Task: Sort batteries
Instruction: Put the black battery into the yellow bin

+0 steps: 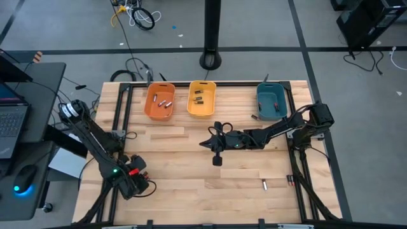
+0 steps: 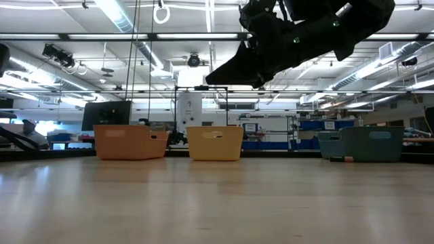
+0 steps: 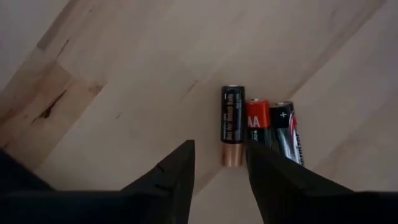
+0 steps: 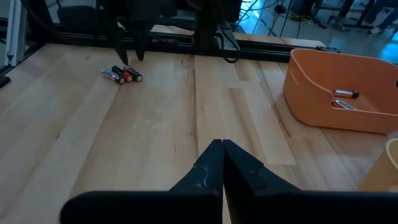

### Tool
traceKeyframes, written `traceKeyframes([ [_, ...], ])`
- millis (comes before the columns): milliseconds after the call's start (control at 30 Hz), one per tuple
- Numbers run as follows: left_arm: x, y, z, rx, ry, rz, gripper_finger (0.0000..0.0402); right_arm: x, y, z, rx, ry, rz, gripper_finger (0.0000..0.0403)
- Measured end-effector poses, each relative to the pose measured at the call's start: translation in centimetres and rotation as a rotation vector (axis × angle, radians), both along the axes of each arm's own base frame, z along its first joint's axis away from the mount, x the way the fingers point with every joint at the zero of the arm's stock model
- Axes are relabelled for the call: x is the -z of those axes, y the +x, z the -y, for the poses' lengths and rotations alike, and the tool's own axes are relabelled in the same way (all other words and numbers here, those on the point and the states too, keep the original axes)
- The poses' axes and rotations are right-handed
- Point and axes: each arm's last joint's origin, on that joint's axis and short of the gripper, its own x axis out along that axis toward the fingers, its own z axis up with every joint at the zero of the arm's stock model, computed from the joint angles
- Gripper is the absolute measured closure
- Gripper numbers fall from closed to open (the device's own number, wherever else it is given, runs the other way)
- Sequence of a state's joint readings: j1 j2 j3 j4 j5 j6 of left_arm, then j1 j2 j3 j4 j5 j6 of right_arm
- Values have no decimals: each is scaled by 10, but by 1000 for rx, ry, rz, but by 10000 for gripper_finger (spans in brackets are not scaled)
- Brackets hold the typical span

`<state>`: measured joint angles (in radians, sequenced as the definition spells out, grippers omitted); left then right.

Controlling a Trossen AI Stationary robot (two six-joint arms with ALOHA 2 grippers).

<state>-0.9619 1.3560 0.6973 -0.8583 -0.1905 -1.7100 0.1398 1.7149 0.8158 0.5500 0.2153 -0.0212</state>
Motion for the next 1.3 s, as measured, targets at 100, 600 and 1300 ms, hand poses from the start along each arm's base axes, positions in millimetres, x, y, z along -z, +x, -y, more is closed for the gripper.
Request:
traceKeyframes([
  [100, 3, 0, 0, 1, -16, 11, 249, 0, 0, 0, 0, 0, 2, 392],
  [600, 14, -5, -7, 4, 14, -16, 249, 0, 0, 0, 0, 1, 3, 392],
  [1300, 27, -10, -14, -22, 12, -12, 317, 0, 0, 0, 0, 1, 3, 392],
])
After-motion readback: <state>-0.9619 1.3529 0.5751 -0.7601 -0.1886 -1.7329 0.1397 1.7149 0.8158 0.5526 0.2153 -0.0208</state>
